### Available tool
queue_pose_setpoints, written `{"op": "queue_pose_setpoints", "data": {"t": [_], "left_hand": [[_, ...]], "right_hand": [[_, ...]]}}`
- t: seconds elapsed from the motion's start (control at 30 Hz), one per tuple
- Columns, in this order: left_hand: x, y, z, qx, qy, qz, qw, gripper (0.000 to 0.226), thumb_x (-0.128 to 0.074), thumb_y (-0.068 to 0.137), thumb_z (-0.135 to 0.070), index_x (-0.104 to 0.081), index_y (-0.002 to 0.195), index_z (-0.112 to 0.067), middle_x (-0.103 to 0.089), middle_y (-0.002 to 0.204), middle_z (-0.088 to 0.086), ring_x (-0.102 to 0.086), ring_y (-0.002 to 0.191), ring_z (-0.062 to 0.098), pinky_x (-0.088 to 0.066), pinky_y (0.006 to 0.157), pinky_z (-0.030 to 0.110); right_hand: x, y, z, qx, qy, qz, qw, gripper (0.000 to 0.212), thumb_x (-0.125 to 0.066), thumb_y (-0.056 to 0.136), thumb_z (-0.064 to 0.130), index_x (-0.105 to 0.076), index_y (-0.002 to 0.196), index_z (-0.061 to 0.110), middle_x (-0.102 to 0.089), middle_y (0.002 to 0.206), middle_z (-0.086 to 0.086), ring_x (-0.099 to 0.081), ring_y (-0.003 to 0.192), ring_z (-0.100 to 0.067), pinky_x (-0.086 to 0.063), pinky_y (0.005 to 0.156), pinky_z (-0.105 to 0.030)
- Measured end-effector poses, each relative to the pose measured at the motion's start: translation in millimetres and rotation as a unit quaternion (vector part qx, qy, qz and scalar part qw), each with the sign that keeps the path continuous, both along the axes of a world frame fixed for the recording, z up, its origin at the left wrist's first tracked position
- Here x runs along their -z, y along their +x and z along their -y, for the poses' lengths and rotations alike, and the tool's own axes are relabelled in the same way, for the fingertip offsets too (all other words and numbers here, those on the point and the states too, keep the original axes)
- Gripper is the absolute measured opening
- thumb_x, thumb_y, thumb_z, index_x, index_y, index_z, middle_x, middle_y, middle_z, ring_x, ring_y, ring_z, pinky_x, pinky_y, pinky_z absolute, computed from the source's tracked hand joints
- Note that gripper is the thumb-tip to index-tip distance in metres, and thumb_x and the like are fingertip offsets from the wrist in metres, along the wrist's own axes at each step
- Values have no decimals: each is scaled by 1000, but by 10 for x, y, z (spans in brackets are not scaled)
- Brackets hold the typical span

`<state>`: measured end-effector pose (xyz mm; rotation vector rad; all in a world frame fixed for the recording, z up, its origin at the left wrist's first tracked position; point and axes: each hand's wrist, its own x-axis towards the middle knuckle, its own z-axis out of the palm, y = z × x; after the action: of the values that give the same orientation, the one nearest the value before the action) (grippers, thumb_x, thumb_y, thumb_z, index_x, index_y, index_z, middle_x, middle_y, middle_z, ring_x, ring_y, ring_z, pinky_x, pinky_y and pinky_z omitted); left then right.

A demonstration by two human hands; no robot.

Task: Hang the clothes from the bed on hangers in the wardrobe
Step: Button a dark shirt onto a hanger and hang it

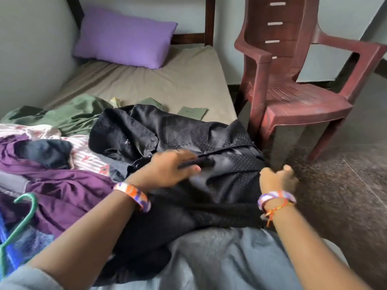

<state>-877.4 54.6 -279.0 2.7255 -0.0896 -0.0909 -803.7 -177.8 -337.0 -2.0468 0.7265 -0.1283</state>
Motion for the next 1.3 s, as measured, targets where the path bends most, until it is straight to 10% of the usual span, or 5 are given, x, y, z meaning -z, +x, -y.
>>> {"op": "queue_pose_setpoints", "data": {"t": [0.3, 0.5, 0.7, 1.1, 1.3], "left_hand": [[614, -692, -1017, -272, 153, -41, 949, 56, -39, 90, -57, -46, 136, -25, -24, 154, -4, -22, 141, 15, -26, 109, 35], [305, -460, -1052, -289, 158, 149, 932, 29, -47, 91, -40, -66, 104, -22, -68, 105, 12, -60, 98, 36, -48, 77, 39], [54, 152, -927, -16, 364, -47, 930, 75, -48, 82, -7, -25, 142, -45, 4, 158, 6, -3, 143, 30, -16, 112, 45], [-44, -239, -997, -205, 307, 131, 920, 22, -63, 75, -32, -70, 88, -15, -62, 105, 9, -52, 103, 29, -37, 86, 35], [150, -407, -931, -119, 300, 4, 946, 87, -5, 58, -79, -69, 82, -26, -54, 120, -16, -38, 125, 12, -11, 105, 44]], "right_hand": [[419, -313, -973, -563, -301, 7, 770, 60, -41, 95, 32, -14, 149, 33, -3, 159, 4, 9, 146, -16, 3, 115, -43], [579, -358, -998, -536, -373, 22, 757, 61, -35, 97, 34, -5, 150, 32, 3, 159, 2, 13, 145, -17, 7, 114, -45], [601, -364, -1034, -540, -395, 6, 743, 61, -33, 97, 34, -1, 150, 31, 8, 159, -2, 17, 144, -20, 9, 113, -47], [613, -361, -1040, -545, -404, 6, 734, 66, -31, 98, 30, 12, 148, 32, 15, 158, 1, 19, 144, -19, 8, 112, -51], [600, -365, -1040, -548, -403, 4, 733, 62, -31, 98, 31, 3, 150, 31, 9, 159, -1, 17, 144, -19, 8, 113, -50]]}}
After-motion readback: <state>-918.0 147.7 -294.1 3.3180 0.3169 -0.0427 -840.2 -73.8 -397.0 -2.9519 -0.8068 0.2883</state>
